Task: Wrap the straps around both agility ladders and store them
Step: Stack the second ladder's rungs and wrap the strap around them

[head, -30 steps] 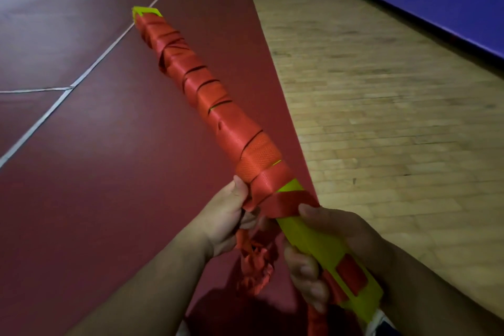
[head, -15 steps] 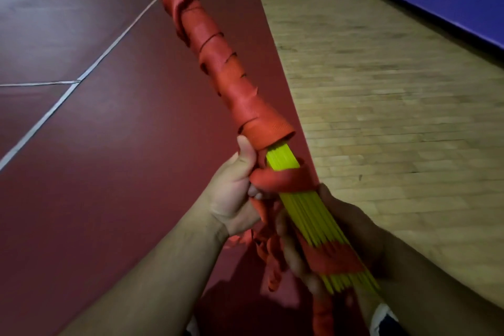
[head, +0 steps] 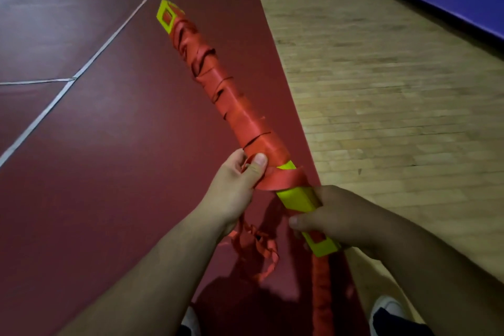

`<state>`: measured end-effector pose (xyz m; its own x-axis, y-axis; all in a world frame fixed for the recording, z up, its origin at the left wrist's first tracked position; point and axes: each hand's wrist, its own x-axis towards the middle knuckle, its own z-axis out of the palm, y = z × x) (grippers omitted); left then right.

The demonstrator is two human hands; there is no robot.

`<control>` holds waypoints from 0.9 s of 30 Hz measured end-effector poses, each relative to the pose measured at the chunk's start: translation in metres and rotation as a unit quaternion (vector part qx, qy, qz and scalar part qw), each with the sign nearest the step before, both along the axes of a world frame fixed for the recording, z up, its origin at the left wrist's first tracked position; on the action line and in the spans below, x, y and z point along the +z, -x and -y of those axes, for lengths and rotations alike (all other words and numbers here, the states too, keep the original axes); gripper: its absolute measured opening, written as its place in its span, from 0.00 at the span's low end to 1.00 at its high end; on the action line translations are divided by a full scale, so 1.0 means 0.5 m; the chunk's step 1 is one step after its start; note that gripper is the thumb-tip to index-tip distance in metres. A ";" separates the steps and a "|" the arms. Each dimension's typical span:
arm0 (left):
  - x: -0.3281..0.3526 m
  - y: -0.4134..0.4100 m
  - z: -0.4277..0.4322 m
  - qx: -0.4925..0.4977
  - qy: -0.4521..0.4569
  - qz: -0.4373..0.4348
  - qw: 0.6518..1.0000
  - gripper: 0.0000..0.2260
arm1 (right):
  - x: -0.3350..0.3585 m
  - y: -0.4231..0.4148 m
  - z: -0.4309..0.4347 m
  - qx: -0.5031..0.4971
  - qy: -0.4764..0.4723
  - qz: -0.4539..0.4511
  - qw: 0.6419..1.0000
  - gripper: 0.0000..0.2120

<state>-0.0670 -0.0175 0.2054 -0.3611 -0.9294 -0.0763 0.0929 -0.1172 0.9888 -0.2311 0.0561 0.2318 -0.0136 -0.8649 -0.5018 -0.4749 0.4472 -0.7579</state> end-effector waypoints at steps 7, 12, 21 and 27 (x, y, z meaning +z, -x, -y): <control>-0.001 -0.013 0.009 -0.021 0.019 0.005 1.000 0.18 | -0.013 -0.007 0.010 -0.103 0.131 0.041 0.985 0.09; 0.000 -0.015 0.008 -0.056 0.010 -0.008 0.998 0.22 | -0.001 -0.006 0.007 -0.132 0.110 0.268 0.948 0.05; 0.012 -0.064 0.033 -0.067 0.219 0.184 0.956 0.14 | -0.033 0.023 0.010 -0.150 0.098 0.179 0.967 0.19; 0.006 -0.062 0.032 -0.098 0.218 0.271 0.933 0.09 | -0.047 0.016 0.013 -0.138 0.095 0.157 0.973 0.12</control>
<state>-0.0359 -0.0335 0.2084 -0.5462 -0.8346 0.0721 -0.4147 0.3442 0.8424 -0.2390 0.0498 0.2081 -0.1292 -0.9276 -0.3505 -0.0877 0.3628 -0.9277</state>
